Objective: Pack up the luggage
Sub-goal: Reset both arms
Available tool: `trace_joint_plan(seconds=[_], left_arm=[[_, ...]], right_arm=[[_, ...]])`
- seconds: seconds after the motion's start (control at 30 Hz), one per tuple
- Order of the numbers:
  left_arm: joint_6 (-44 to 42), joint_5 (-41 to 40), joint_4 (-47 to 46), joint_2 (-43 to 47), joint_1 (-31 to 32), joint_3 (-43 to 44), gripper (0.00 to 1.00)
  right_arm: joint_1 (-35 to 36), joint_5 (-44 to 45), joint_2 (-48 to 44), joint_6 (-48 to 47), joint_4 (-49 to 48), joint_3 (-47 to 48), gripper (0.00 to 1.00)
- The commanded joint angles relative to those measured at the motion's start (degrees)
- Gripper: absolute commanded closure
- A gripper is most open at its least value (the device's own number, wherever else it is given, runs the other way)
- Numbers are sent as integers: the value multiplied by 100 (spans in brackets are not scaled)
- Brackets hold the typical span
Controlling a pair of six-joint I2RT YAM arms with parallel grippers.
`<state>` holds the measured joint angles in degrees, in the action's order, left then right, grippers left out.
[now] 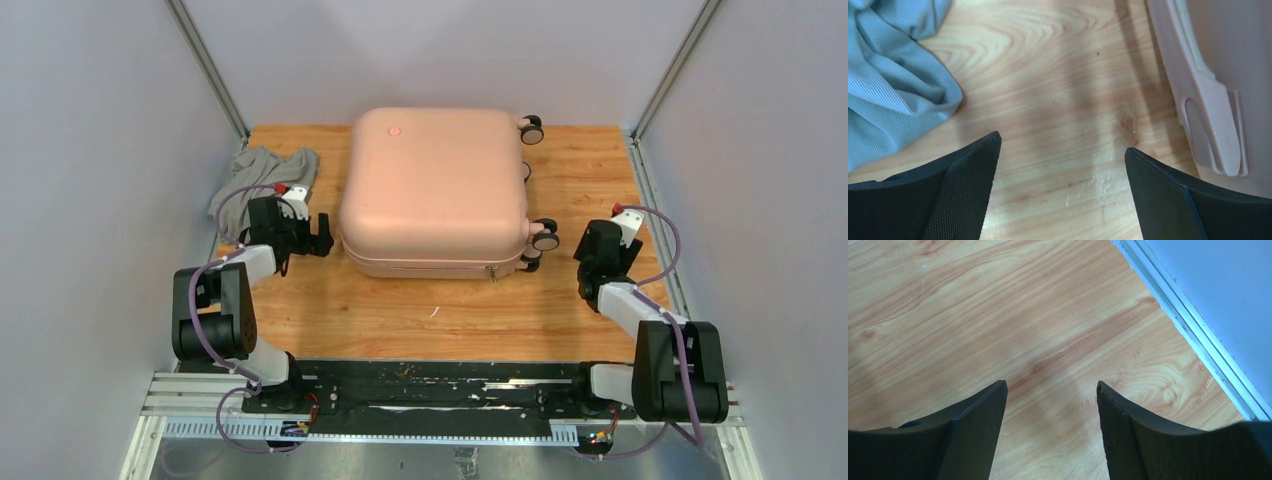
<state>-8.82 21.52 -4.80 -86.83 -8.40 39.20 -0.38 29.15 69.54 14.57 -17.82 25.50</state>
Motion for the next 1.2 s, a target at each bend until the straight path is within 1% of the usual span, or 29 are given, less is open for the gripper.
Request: trace_joint_plan(seconds=[0.0, 0.03, 0.1, 0.13, 0.2, 0.23, 0.27, 0.3, 0.33, 0.37, 0.4, 0.43, 0.47, 0.5, 0.53, 0.6, 0.63, 0.67, 0.7, 0.73, 0.8, 0.83, 0.9, 0.93, 1.0, 1.07, 1.17], left_arm=[[344, 145, -1561, 122, 14, -302, 0], [455, 156, -1789, 164, 8, -457, 0], [622, 242, -2679, 439, 7, -896, 0], [675, 301, -3214, 581, 13, -1215, 0], [776, 438, -4764, 758, 55, -2042, 0], [692, 495, -5035, 929, 87, -2325, 0], [544, 321, -5126, 1124, 154, -2582, 0], [511, 202, -5270, 1237, 203, -2693, 0], [524, 134, -5528, 1263, 238, -2863, 0], [560, 115, -5702, 1232, 251, -2922, 0], [573, 116, -5751, 1222, 254, -2930, 0], [555, 108, -5722, 1240, 257, -2934, 0], [549, 90, -5710, 1263, 252, -2948, 0], [548, 36, -5745, 1269, 268, -2968, 0], [545, -51, -5827, 1277, 294, -3025, 0], [545, -520, -6046, 1303, 376, -3226, 0], [536, -667, -6358, 1141, 397, -3422, 0], [641, -653, -7838, 579, 428, -3669, 0], [763, -643, -8407, 280, 463, -3793, 0], [726, -735, -8160, 443, 456, -3776, 0], [503, -758, -6672, 1041, 476, -3463, 0], [471, -750, -6250, 1064, 487, -3241, 0], [665, -670, -6337, 631, 499, -2949, 0], [609, -658, -6329, 679, 506, -2992, 0], [527, -694, -5814, 834, 510, -2861, 0], [624, -701, -6229, 702, 519, -2958, 0], [581, -694, -5999, 780, 522, -2913, 0]], right_arm=[[-87, 189, 178, -502, -1196, -238, 31], [-88, 139, 196, -530, -1202, -222, 31], [-51, 242, 295, -514, -1382, -315, 31], [0, 263, 281, -563, -1596, -452, 31], [238, 425, 251, -683, -2275, -888, 29], [338, 493, 201, -788, -2769, -1134, 27], [372, 424, 154, -911, -3206, -1361, 26], [399, 237, 84, -1018, -3415, -1486, 27], [434, -31, 45, -1161, -3614, -1619, 15], [474, -405, 95, -1386, -4237, -1819, 7], [495, -880, 208, -1759, -4696, -2027, 6], [503, -1444, 496, -1943, -5360, -2308, 6], [519, -1564, 965, -2138, -6229, -2468, 4], [592, -1365, 1473, -2212, -7125, -2516, 4], [714, -967, 1652, -2275, -7182, -2467, 1], [844, -804, 1241, -2256, -6007, -2146, 0], [840, -691, 1028, -2120, -5308, -1921, 0], [780, -665, 876, -1969, -4596, -1692, 0], [720, -675, 971, -1921, -4448, -1553, 0], [700, -639, 1090, -1937, -4448, -1469, 0], [686, -577, 1210, -1938, -4363, -1315, 0], [643, -624, 1197, -1888, -4285, -1295, 0], [599, -662, 1171, -1856, -4190, -1267, 0], [597, -671, 1179, -1856, -4205, -1267, 0], [592, -689, 1177, -1852, -4218, -1280, 0], [592, -699, 1152, -1859, -4235, -1301, 0], [593, -711, 1142, -1868, -4240, -1302, 0]])
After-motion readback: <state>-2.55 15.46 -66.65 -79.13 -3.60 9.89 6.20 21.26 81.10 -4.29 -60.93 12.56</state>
